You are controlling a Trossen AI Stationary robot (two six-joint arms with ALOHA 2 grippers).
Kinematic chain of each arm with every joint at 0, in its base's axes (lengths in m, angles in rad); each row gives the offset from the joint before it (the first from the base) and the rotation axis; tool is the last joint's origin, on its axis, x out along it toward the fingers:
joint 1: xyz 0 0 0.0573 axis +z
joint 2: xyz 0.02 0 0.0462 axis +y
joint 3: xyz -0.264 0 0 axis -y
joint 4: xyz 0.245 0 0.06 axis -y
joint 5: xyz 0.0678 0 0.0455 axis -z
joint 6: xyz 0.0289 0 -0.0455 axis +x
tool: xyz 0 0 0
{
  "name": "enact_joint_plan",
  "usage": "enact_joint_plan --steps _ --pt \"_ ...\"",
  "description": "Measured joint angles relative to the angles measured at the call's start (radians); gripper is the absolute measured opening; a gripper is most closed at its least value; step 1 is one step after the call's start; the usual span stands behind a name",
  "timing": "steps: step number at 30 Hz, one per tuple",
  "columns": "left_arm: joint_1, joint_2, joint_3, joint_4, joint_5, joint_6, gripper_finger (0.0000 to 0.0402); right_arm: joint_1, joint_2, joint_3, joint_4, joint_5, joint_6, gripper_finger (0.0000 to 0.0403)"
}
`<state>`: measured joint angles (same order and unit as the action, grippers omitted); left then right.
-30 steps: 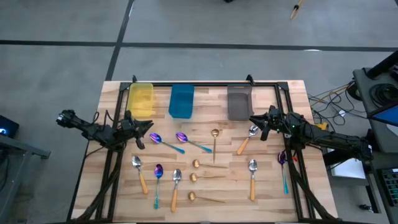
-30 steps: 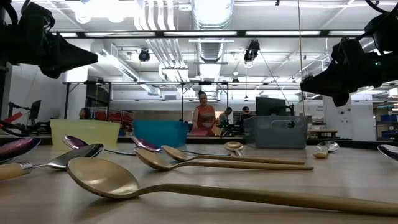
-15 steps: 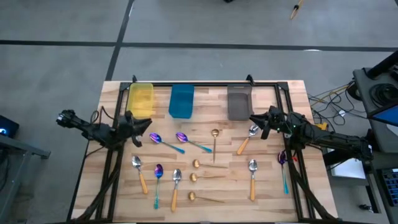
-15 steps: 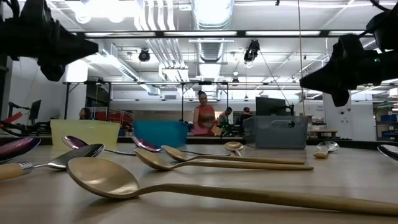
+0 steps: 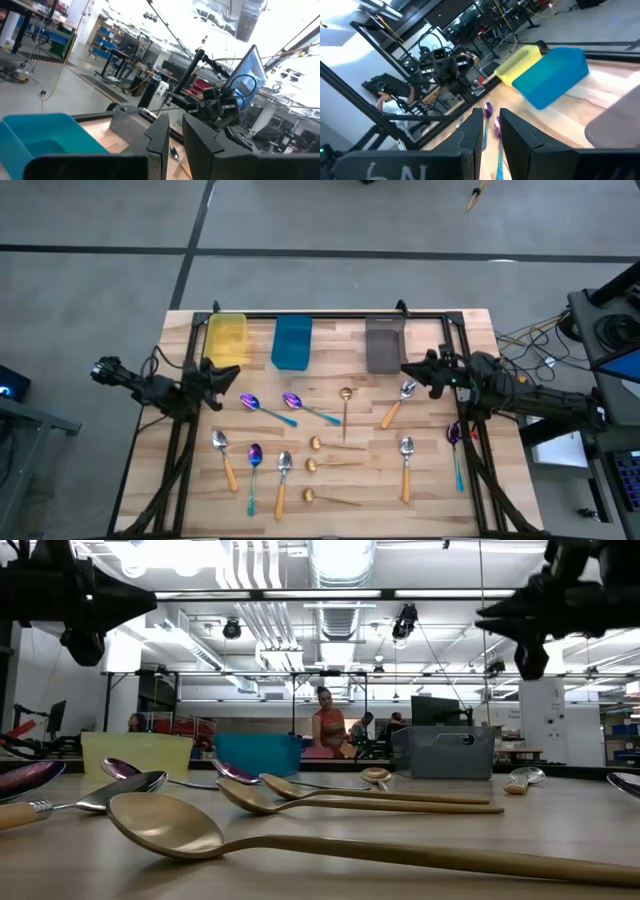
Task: Sort silverware by color (type)
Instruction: Put the yellow spoon into the black bin
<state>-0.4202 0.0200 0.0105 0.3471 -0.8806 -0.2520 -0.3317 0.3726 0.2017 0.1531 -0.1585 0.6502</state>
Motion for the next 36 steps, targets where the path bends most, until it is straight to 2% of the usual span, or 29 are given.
enact_joint_plan --steps 3,7,14,17,24,32,36 --pt "0.001 0.0 0.0 0.052 0.0 0.028 0.0036 0.0 0.076 0.096 -0.066 0.001 -0.006 0.0057" --pt "0.002 0.0 0.0 0.155 0.003 0.14 0.0036 -0.003 0.187 0.242 -0.252 0.005 -0.013 0.0057" --pt "0.021 0.012 0.0 0.28 0.11 0.268 0.0036 -0.003 0.381 0.465 -0.606 0.115 0.048 0.0057" --pt "0.043 0.053 0.0 0.333 0.147 0.283 0.0036 -0.002 0.459 0.54 -0.716 0.107 0.056 0.0057" --pt "0.099 0.234 0.007 0.544 0.295 0.295 0.0036 -0.002 0.599 0.66 -0.832 0.048 0.094 0.0057" --pt "0.101 0.463 0.155 0.441 0.286 0.301 0.0036 0.011 0.686 0.739 -0.866 -0.011 0.182 0.0057" --pt "0.101 0.506 0.254 0.234 0.162 0.38 0.0036 0.035 0.722 0.771 -0.874 -0.047 0.248 0.0057"
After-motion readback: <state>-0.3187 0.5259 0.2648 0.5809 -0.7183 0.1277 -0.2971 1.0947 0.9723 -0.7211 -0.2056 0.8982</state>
